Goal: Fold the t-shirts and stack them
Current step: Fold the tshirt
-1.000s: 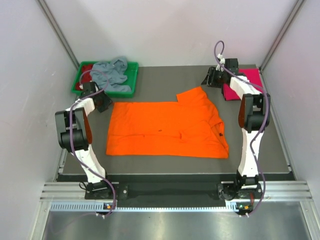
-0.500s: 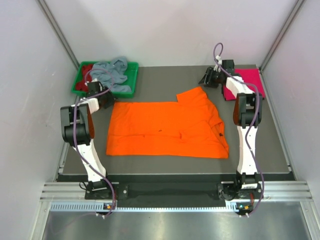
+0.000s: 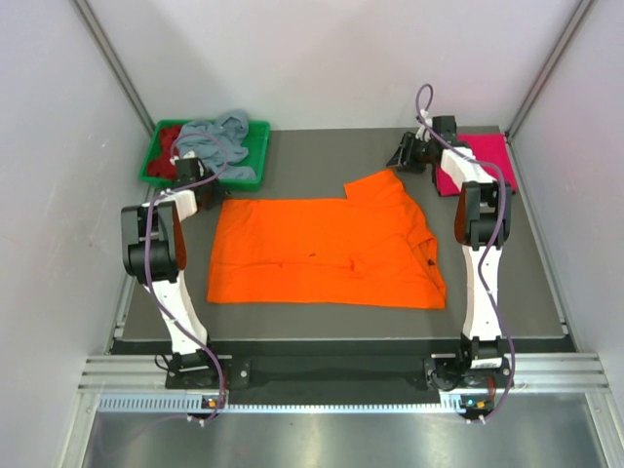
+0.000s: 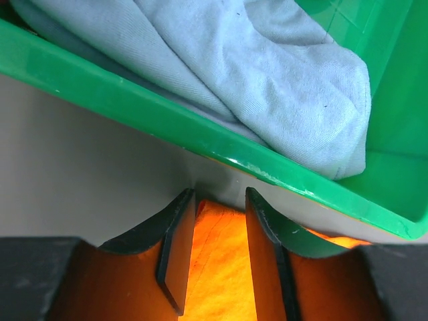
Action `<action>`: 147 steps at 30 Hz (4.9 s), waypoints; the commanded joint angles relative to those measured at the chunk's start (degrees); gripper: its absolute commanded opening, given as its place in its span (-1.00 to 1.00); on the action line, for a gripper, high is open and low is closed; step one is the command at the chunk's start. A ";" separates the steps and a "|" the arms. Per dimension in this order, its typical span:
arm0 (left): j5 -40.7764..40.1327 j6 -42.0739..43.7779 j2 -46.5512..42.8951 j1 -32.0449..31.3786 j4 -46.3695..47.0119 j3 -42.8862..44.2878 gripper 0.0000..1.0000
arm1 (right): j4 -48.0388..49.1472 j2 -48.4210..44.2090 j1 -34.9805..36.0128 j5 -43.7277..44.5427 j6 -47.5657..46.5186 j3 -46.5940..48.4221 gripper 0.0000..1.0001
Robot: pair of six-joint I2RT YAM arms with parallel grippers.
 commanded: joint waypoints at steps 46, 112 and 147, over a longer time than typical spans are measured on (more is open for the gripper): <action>2.90 -1.01 -3.00 -0.41 -14.07 5.38 -1.00 | 0.26 -3.73 1.82 -0.20 0.73 3.03 -1.00; -8.53 2.59 -22.34 -0.41 -29.36 -4.01 -1.00 | 16.70 -77.57 2.44 12.90 5.75 -78.17 -1.00; -11.87 2.94 -22.60 -0.50 -32.61 -12.90 -1.00 | 11.07 -100.87 6.13 15.44 11.11 -99.54 -1.00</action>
